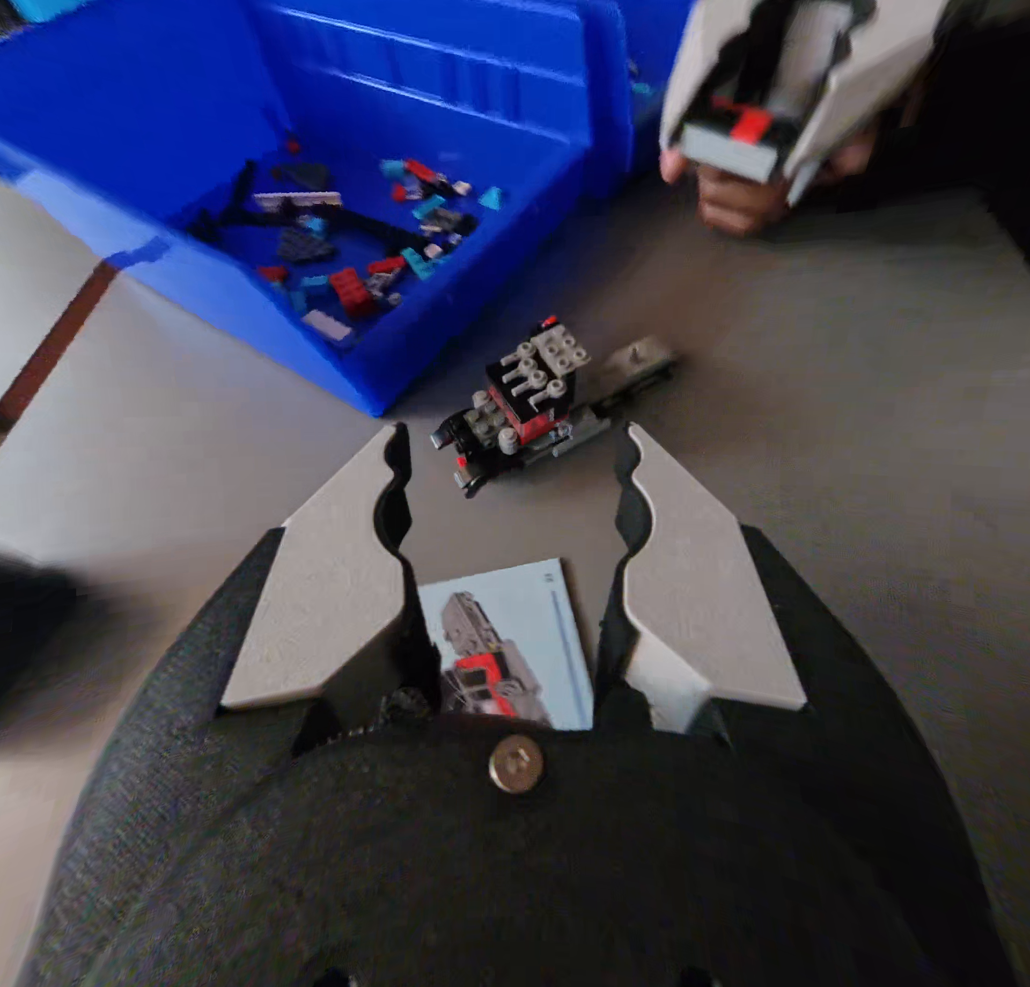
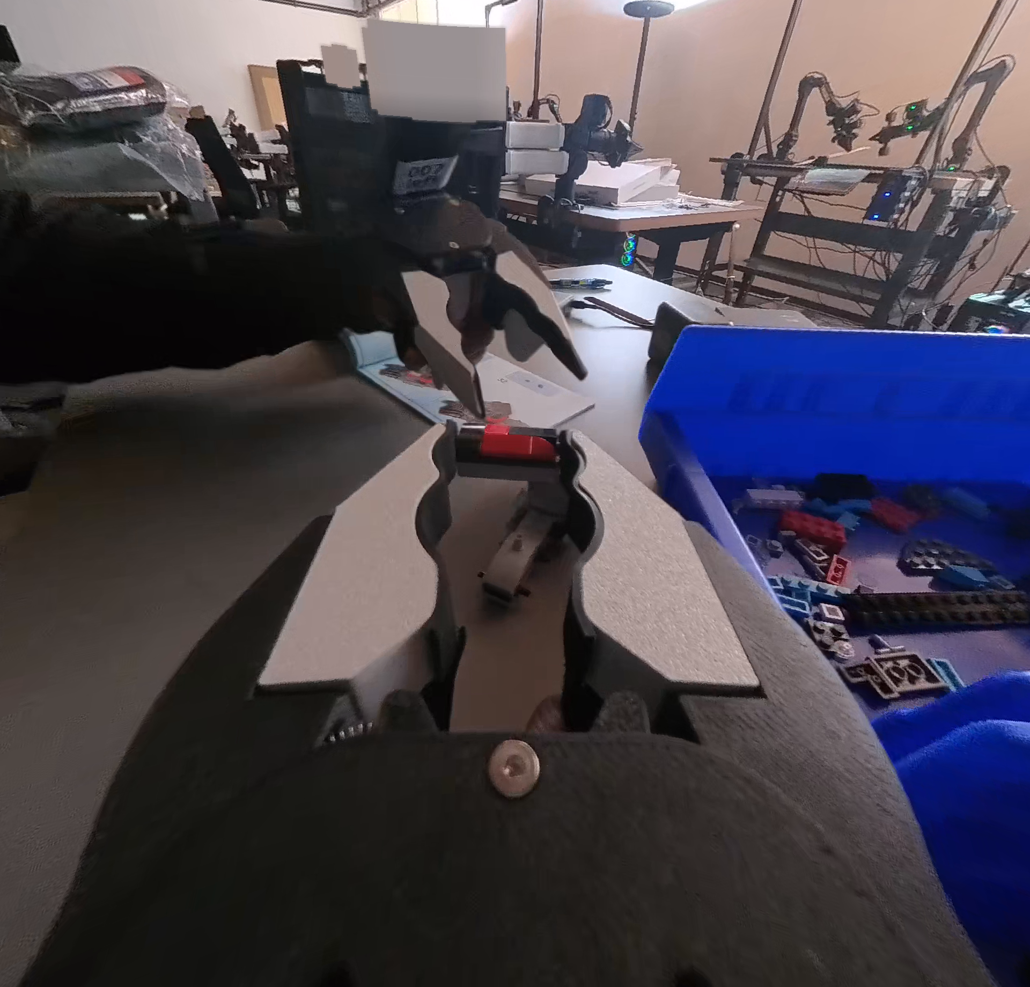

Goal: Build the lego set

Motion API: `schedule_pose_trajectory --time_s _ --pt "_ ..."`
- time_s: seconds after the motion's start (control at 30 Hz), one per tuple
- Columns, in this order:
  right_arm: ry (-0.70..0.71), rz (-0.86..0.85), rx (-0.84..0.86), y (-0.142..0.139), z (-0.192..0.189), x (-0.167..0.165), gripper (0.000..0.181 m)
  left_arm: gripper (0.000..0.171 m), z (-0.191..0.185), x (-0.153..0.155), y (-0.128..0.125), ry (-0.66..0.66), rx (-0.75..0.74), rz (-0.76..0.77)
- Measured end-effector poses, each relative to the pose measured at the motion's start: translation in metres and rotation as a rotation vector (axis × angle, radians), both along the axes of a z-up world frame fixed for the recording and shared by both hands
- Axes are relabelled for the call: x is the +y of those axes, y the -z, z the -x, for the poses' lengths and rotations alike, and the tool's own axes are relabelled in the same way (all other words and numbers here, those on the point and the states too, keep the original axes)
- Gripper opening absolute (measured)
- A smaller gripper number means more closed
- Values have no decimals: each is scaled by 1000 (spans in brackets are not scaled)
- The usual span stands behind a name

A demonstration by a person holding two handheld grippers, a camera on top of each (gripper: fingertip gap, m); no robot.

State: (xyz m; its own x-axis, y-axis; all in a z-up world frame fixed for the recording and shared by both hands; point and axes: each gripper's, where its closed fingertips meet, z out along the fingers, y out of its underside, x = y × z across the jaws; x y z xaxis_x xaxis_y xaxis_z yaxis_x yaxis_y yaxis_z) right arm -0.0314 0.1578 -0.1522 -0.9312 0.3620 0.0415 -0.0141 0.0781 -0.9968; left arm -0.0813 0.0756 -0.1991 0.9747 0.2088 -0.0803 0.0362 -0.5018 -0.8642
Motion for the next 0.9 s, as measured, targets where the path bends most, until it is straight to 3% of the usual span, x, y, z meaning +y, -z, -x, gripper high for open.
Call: schedule_pose_trajectory --time_s 0.17,0.4,0.57,0.73,0.9 --pt "13 -1 -6 1 4 4 38 61 -4 20 9 315 29 156" --pt "-11 -16 -31 6 3 -1 38 62 0 28 20 520 9 304" --pt "-19 -4 -36 5 2 -1 38 56 1 27 26 591 22 362" --pt "-16 16 -49 3 4 2 38 36 0 23 30 604 17 398" --pt "-9 22 -46 2 4 4 38 35 -23 20 29 595 -15 412"
